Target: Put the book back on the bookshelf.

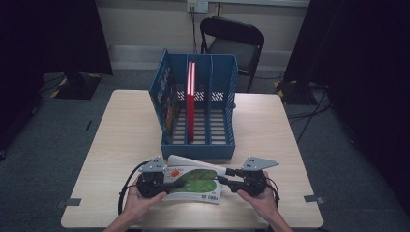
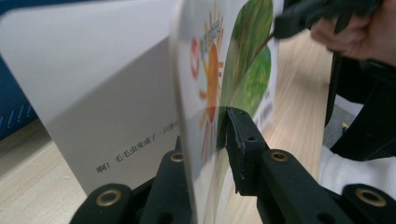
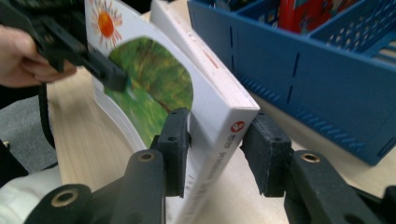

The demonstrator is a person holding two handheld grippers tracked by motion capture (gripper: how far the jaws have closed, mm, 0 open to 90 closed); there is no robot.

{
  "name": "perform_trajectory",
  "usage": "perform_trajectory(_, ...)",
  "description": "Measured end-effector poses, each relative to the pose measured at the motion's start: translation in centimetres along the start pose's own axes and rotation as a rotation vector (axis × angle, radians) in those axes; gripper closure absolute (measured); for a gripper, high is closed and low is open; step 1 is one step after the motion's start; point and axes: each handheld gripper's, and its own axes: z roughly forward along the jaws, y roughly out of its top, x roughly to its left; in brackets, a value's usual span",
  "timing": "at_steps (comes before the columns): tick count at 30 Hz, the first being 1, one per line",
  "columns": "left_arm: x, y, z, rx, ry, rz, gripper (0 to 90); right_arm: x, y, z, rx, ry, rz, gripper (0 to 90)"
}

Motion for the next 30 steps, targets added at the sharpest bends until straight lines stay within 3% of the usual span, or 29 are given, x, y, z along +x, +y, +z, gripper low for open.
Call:
perform_trajectory(3, 0.0, -0.1, 0.5, 0.021, 0.021, 0.015, 75.6, 0.1, 0.2, -0.2, -0.012, 0.005, -0.005, 65.3)
perform_trajectory(4, 0.3, -0.1, 0.6, 0.024, 0.000, 0.012, 75.2, 0.1, 0.3, -0.3, -0.016, 0.012, -0.009, 65.8)
perform_trajectory(10, 0.4, -0.2, 0.7, 0.035, 0.009, 0.015, 70.1, 0.7, 0.6, -0.5, -0.005, 0.032, -0.042, 59.2)
perform_trajectory(13, 0.4, -0.2, 0.8, 0.055, 0.006, 0.018, 68.5, 0.8, 0.7, -0.4, 0.025, 0.061, -0.067, 56.8)
perform_trajectory(16, 0.4, -0.3, 1.0, 0.071, 0.016, 0.012, 65.6, 1.0, 0.7, 0.1, 0.058, 0.086, -0.089, 60.9)
perform_trajectory(18, 0.6, -0.3, 1.2, 0.082, 0.041, 0.003, 59.5, 1.3, 0.4, 0.6, 0.079, 0.095, -0.106, 65.2)
perform_trajectory(21, 0.6, -0.3, 1.2, 0.081, 0.048, 0.003, 58.2, 2.0, 0.4, 1.1, 0.094, 0.054, -0.158, 66.3)
perform_trajectory(24, 0.7, -0.4, 1.0, 0.086, 0.065, 0.000, 56.4, 1.8, 0.4, 1.0, 0.090, 0.062, -0.159, 66.8)
perform_trajectory(28, 1.2, -0.5, 0.4, 0.075, 0.129, -0.025, 50.1, 1.8, 0.4, 1.0, 0.083, 0.063, -0.160, 68.9)
perform_trajectory(30, 1.5, -0.5, 0.2, 0.075, 0.128, -0.036, 46.5, 1.8, 0.4, 0.9, 0.081, 0.070, -0.151, 70.0)
